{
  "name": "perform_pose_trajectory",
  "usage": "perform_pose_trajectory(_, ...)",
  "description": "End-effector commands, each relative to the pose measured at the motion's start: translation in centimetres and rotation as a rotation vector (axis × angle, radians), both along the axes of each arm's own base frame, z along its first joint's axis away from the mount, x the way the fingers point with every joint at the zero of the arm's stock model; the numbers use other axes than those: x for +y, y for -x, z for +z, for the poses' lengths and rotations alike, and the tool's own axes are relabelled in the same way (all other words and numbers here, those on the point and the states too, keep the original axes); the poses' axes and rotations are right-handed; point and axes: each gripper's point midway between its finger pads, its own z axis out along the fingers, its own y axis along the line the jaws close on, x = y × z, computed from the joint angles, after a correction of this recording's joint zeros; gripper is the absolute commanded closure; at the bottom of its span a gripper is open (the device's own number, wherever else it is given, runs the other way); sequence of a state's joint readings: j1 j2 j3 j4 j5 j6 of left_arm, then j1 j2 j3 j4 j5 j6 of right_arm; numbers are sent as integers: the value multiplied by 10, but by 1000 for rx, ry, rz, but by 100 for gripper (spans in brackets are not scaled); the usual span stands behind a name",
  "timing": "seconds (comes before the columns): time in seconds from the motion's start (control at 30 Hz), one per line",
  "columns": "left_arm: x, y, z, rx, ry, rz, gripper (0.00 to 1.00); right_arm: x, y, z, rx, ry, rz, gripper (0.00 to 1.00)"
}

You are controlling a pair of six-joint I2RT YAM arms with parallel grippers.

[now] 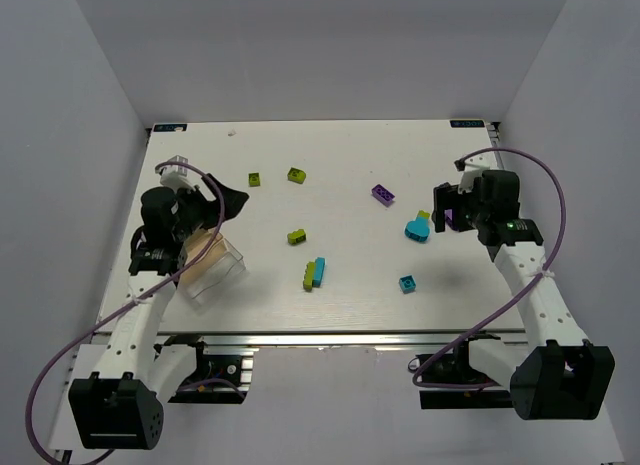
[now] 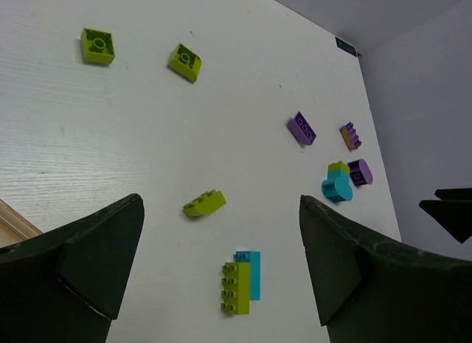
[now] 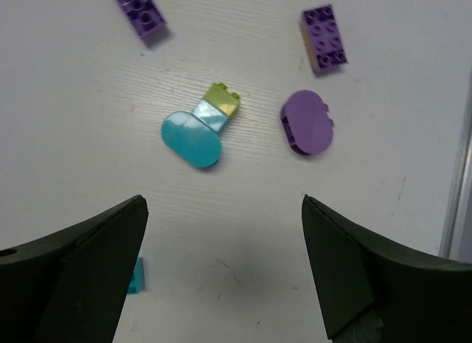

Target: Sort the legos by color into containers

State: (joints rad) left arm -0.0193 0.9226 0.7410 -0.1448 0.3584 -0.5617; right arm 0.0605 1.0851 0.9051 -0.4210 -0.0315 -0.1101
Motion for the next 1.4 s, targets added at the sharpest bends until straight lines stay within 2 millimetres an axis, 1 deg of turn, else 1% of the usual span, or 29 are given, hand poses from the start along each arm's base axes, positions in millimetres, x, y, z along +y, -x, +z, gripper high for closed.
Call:
perform_pose_trajectory(0.0,-13,6,2,-8,44,-72,5,36,12,18,-67,-34,285,10)
perform_pose_trajectory(0.07,-14,8,1,-12,57,-70,11,55,29,19,-96,-14,490,11)
perform_pose_trajectory(0.13,-18,8,-4,7,85,-91,27,76,49,21,-163,13,729,11)
perform_pose_trajectory(0.17,-22,9,-5,17,98,-106,66,81,54,20,-177,21,787,11)
perform_pose_trajectory(0.2,-26,8,-4,29,107,-120,88,89,61,21,-195,8,850,11)
perform_pose_trajectory(0.23,-37,8,-11,69,108,-141,100,94,71,19,-207,23,932,11)
perform_pose_trajectory(0.27,-48,7,-11,80,91,-157,100,100,79,21,-223,19,1003,11)
perform_pose_trajectory(0.3,-77,16,2,83,61,-231,100,111,86,33,-258,-35,1066,11)
perform_pose_trajectory(0.33,-82,11,2,83,9,-201,100,117,92,36,-257,-65,1106,18)
perform_pose_trajectory(0.37,-95,9,-6,123,-21,-217,97,122,92,40,-243,-107,1098,34)
perform_pose_trajectory(0.4,-102,12,-15,171,-51,-219,72,121,80,36,-190,-121,1030,99)
perform_pose_trajectory(0.43,-115,15,-18,181,-77,-229,59,124,74,32,-84,-235,882,100)
perform_pose_trajectory(0.47,-122,15,-33,222,-95,-242,50,124,65,31,-80,-240,843,100)
perform_pose_trajectory(0.5,-131,20,-41,240,-104,-267,34,125,64,23,-33,-269,833,75)
perform_pose_trajectory(0.53,-134,20,-50,269,-109,-263,26,127,64,20,-8,-289,820,47)
perform_pose_trajectory(0.57,-137,20,-64,312,-126,-266,22,127,65,18,31,-331,774,24)
perform_pose_trajectory(0.6,-143,27,-73,355,-152,-284,21,127,65,16,34,-335,762,11)
perform_pose_trajectory(0.63,-147,23,-67,352,-180,-284,21,127,66,16,30,-337,762,10)
perform_pose_trajectory(0.67,-141,17,-73,362,-243,-240,21,126,69,9,36,-335,763,11)
perform_pose_trajectory(0.7,-141,25,-94,434,-324,-257,21,126,67,11,-1,-319,771,11)
perform_pose_trajectory(0.77,-129,10,-94,405,-478,-205,23,125,69,2,-28,-288,813,11)
perform_pose_trajectory(0.83,-125,9,-111,419,-622,-253,28,131,78,0,-43,-294,892,11)
perform_pose_trajectory(0.9,-126,-2,-112,374,-689,-275,30,135,86,-5,-68,-295,970,16)
perform_pose_trajectory(0.97,-127,-8,-121,331,-790,-366,36,137,88,-7,-91,-287,1010,24)
perform_pose_trajectory(1.07,-128,-17,-133,307,-892,-440,38,138,90,-15,-71,-289,1050,55)
perform_pose_trajectory(1.1,-129,-18,-134,295,-916,-477,39,140,89,-16,-55,-305,1063,58)
perform_pose_trajectory(1.13,-130,-19,-141,293,-943,-508,42,140,89,-18,-47,-308,1072,59)
perform_pose_trajectory(1.3,-137,-26,-158,273,-963,-553,41,141,84,-22,-52,-299,1061,42)
perform_pose_trajectory(1.37,-142,-29,-166,269,-963,-570,42,141,83,-23,-55,-288,1056,40)
